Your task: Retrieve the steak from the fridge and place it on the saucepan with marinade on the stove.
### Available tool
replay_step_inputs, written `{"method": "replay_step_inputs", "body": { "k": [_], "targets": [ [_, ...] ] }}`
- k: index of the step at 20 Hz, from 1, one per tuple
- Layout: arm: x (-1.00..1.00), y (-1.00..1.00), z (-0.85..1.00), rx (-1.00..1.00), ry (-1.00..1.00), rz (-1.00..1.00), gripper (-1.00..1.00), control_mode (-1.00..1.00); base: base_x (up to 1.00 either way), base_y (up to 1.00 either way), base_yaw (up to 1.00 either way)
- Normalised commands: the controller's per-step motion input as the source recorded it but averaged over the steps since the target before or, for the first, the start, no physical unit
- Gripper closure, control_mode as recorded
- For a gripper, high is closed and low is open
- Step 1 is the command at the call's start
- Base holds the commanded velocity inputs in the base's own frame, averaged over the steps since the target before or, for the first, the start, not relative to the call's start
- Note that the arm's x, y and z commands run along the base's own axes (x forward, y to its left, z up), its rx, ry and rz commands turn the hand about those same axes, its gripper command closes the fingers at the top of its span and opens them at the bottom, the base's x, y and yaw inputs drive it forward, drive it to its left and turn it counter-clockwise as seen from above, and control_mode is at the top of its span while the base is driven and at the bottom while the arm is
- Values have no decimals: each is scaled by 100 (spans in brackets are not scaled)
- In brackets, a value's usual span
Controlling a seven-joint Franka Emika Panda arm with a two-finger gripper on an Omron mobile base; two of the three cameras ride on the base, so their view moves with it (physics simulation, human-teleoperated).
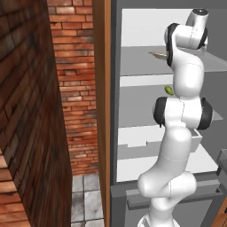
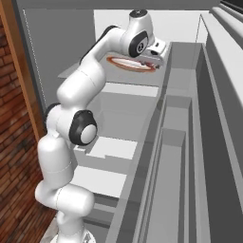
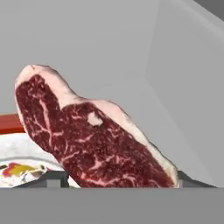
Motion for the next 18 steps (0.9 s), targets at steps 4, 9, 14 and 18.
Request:
{"method": "replay_step_inputs", "body": {
  "k": [4,9,14,18],
  "targets": [
    [10,15,0,0,0,-4,100,-100,0,0,0],
    [10,0,0,0,0,-1,100,-100,0,0,0],
    [4,-5,7,0,-6,0,100,-100,0,0,0],
    [-12,-8,47,0,-29,0,100,-100,0,0,0]
  ]
}}
